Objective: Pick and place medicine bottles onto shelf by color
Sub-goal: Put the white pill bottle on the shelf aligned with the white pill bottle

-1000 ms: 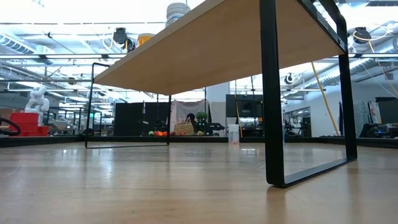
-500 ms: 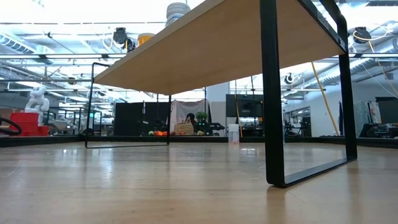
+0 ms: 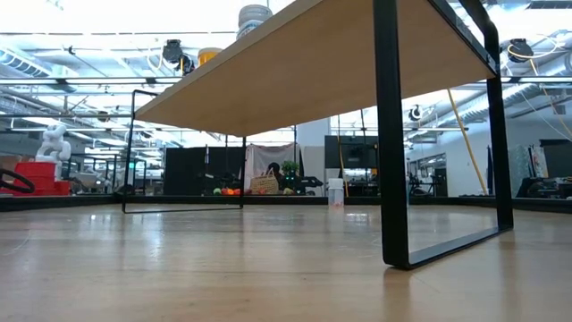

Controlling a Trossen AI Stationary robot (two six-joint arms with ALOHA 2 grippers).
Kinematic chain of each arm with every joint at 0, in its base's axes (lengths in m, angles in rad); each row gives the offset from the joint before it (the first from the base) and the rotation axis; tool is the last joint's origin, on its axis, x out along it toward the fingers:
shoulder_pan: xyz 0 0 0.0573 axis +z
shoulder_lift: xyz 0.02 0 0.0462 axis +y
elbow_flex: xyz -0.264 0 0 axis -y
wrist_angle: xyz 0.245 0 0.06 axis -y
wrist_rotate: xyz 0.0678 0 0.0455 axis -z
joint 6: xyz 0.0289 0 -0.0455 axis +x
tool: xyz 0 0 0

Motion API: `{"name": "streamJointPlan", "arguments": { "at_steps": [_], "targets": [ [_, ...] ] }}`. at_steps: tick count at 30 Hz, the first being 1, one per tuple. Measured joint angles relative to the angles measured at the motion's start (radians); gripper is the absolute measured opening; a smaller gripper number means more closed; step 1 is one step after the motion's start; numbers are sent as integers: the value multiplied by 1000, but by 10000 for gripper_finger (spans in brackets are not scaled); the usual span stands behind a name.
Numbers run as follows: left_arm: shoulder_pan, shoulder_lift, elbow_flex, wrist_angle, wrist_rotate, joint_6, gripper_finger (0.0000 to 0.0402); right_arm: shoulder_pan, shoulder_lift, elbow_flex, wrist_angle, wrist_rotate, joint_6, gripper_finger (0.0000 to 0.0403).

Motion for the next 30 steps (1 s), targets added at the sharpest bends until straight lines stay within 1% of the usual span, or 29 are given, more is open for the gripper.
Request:
{"name": "streamJointPlan", "arguments": {
  "at_steps": [10, 14, 16, 25, 30],
  "targets": [
    [-4, 1, 0, 0, 0, 15, 152, -1, 2, 0, 8, 2, 17, 20],
    [-4, 1, 0, 0, 1, 15, 152, -3, 2, 0, 8, 6, 14, 20],
    [-4, 1, 0, 0, 1, 15, 152, -3, 2, 0, 7, 30, 11, 20],
    [-3, 1, 0, 1, 2, 15, 152, -7, 2, 0, 7, 24, -14, 20],
    [-4, 1, -1, 4, 3, 14, 152, 7, -58, -2, -42, 20, -17, 20]
  ]
}}
